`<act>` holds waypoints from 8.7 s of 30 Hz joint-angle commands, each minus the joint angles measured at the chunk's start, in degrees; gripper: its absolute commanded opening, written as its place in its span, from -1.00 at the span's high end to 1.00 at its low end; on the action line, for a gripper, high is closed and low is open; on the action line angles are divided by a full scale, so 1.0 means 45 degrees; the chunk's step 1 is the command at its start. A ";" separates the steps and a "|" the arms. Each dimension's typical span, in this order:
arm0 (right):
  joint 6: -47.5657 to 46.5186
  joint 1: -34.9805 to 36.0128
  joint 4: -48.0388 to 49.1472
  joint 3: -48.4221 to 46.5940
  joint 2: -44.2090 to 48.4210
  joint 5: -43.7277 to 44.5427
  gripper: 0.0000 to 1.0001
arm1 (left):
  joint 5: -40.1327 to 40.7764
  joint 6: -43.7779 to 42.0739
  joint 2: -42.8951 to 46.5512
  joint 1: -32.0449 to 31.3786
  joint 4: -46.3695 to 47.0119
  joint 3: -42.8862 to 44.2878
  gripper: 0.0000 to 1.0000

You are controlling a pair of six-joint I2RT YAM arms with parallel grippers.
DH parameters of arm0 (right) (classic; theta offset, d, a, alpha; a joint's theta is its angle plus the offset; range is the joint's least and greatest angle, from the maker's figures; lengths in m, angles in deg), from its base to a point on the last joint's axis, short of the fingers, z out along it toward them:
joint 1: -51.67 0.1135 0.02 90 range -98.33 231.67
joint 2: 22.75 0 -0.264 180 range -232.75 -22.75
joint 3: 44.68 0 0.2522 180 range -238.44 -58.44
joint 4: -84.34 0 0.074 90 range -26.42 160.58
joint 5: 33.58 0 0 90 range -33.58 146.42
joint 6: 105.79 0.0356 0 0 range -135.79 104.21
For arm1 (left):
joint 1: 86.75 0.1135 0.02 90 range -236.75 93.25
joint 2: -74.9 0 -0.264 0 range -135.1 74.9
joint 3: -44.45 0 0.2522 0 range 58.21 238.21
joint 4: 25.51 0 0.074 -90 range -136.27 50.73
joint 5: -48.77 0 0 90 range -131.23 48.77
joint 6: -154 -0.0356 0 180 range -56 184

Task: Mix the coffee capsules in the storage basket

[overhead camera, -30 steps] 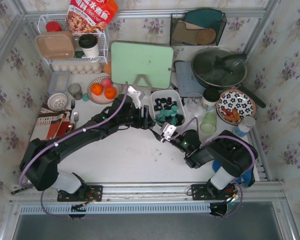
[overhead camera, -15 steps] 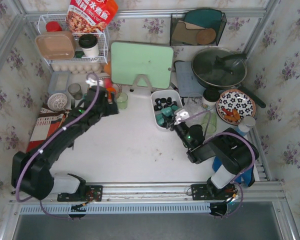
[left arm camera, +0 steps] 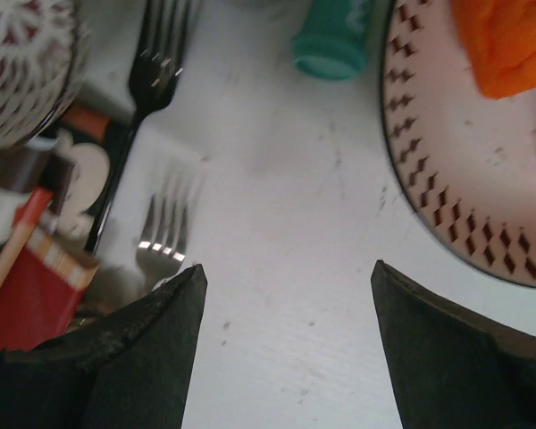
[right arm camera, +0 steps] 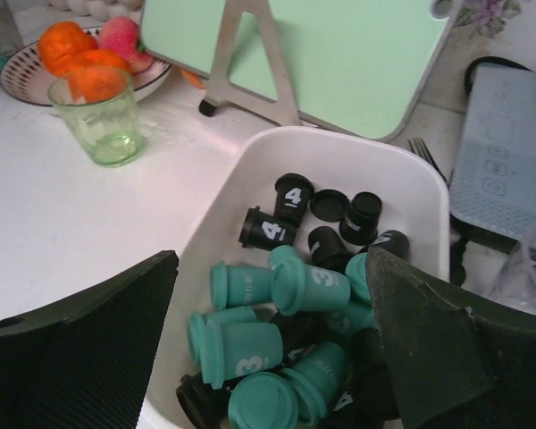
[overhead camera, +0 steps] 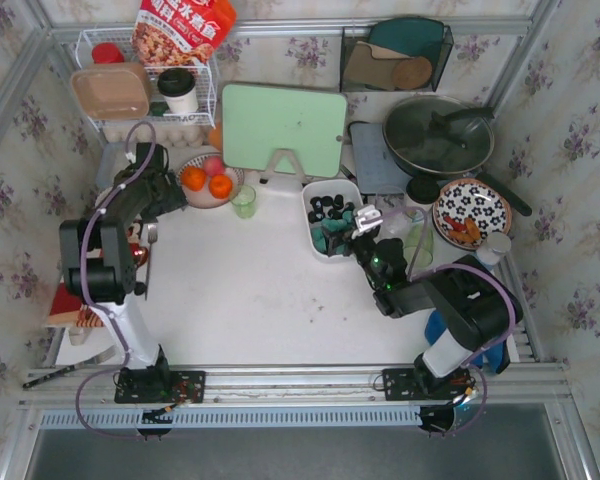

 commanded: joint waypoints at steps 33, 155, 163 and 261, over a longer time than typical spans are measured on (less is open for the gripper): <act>0.0067 -0.0115 0.0716 0.0066 -0.0176 -0.2372 -0.87 | -0.1591 -0.0329 0.0070 0.0520 0.0659 0.0333 -0.54; 0.0249 -0.0232 0.0987 -0.0324 -0.1027 -0.4703 -1.00 | -0.1561 -0.4784 -0.4473 0.0889 0.2059 0.3731 0.56; 0.0377 -0.0231 0.1080 -0.0245 -0.0840 -0.4578 -1.00 | -0.2031 -0.3637 -0.1507 0.0765 0.3611 0.1074 0.66; -0.3055 0.1917 0.6388 0.1340 -0.0894 0.1204 0.27 | 0.2584 -0.2359 0.8909 -1.0768 0.6913 -0.7072 -0.42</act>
